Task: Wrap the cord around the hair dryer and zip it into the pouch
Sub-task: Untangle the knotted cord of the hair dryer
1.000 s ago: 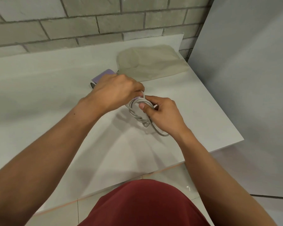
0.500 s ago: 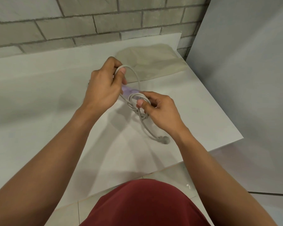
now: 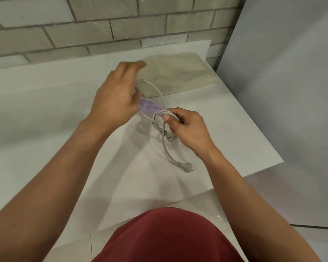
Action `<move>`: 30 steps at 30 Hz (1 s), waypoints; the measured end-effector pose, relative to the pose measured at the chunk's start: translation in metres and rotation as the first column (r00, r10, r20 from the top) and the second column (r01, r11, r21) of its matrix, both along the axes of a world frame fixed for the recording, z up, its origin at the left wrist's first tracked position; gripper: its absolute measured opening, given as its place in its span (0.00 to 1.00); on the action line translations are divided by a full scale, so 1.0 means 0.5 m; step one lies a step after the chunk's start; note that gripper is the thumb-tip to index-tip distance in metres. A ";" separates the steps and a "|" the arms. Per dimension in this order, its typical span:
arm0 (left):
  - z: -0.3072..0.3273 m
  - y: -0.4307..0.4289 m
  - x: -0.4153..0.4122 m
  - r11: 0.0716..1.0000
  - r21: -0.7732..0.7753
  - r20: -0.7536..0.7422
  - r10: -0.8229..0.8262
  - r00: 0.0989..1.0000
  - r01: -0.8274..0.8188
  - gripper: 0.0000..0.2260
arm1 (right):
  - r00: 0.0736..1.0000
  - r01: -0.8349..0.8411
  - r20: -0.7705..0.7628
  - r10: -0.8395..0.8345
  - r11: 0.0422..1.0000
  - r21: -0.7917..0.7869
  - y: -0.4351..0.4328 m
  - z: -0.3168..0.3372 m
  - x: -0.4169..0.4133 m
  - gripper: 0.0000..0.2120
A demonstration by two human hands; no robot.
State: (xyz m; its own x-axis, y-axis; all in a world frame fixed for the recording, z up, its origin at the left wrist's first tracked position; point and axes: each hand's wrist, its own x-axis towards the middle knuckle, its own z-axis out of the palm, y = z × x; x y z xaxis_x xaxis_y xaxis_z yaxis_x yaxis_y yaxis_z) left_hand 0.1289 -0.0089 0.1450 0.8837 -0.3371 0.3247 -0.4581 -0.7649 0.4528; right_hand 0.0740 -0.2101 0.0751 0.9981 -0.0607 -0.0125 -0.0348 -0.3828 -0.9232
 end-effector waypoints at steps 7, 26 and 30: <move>0.033 -0.035 0.037 0.620 0.753 0.034 -0.373 0.927 0.222 0.16 | 0.997 -0.066 0.038 0.072 0.987 -0.147 -0.002 0.012 -0.008 0.07; -0.014 -0.005 0.025 0.826 0.546 0.231 -0.308 0.923 0.139 0.23 | 0.999 -0.053 0.001 0.053 0.999 -0.011 -0.001 0.024 -0.006 0.07; -0.013 -0.012 0.033 0.757 0.627 0.270 -0.431 0.861 0.182 0.13 | 0.996 -0.089 0.025 0.090 0.995 -0.036 -0.001 0.034 -0.004 0.08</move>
